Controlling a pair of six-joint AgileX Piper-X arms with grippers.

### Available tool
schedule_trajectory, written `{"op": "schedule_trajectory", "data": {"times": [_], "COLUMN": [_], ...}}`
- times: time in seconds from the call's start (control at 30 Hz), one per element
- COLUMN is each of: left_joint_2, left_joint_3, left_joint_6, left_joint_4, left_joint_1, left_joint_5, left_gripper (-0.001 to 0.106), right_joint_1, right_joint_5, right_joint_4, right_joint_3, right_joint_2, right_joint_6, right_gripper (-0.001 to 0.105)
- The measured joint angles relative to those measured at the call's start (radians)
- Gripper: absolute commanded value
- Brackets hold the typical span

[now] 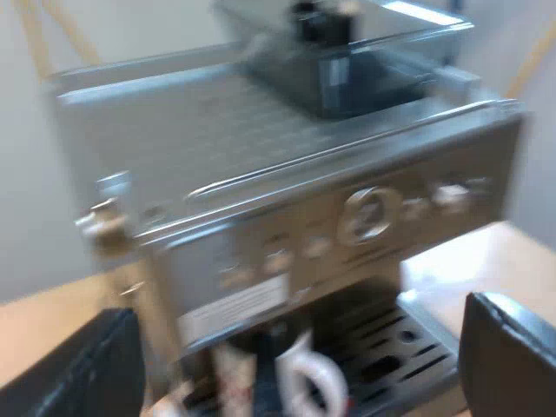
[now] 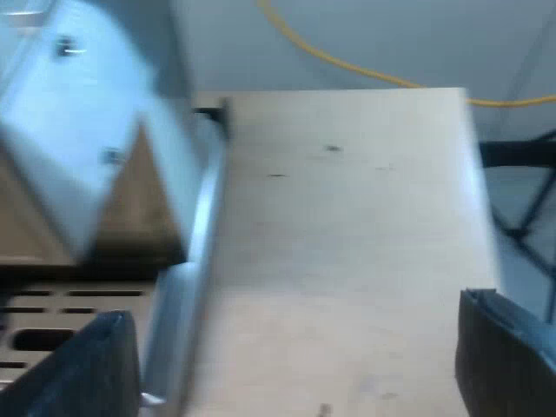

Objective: Place mug into machine

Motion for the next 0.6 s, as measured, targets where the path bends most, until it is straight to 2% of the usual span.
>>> {"op": "schedule_trajectory", "data": {"times": [0.07,0.13,0.23,0.4,0.6], "left_joint_2": [0.0,-0.002,-0.022,-0.111,-0.262], "left_joint_3": [0.0,0.0,0.0,0.0,-0.002], "left_joint_6": [0.0,0.0,0.0,0.059,0.06], "left_joint_4": [0.027,0.076,0.134,0.209,0.248], "left_joint_1": [0.042,0.111,0.165,0.179,0.179], "left_joint_5": [0.009,0.065,0.113,0.103,0.09], "left_gripper": [0.086,0.086,0.086,0.086,0.086], "right_joint_1": [-0.051,-0.103,-0.146,-0.152,-0.152], "right_joint_5": [-0.023,-0.038,-0.045,-0.049,-0.05], "right_joint_4": [0.006,0.006,0.012,0.021,0.073], "right_joint_3": [0.008,0.032,0.074,0.143,0.195], "right_joint_2": [-0.033,-0.083,-0.151,-0.267,-0.426], "right_joint_6": [-0.014,-0.028,-0.036,-0.037,-0.038], "right_gripper": [0.099,0.099,0.099,0.099,0.099]}}
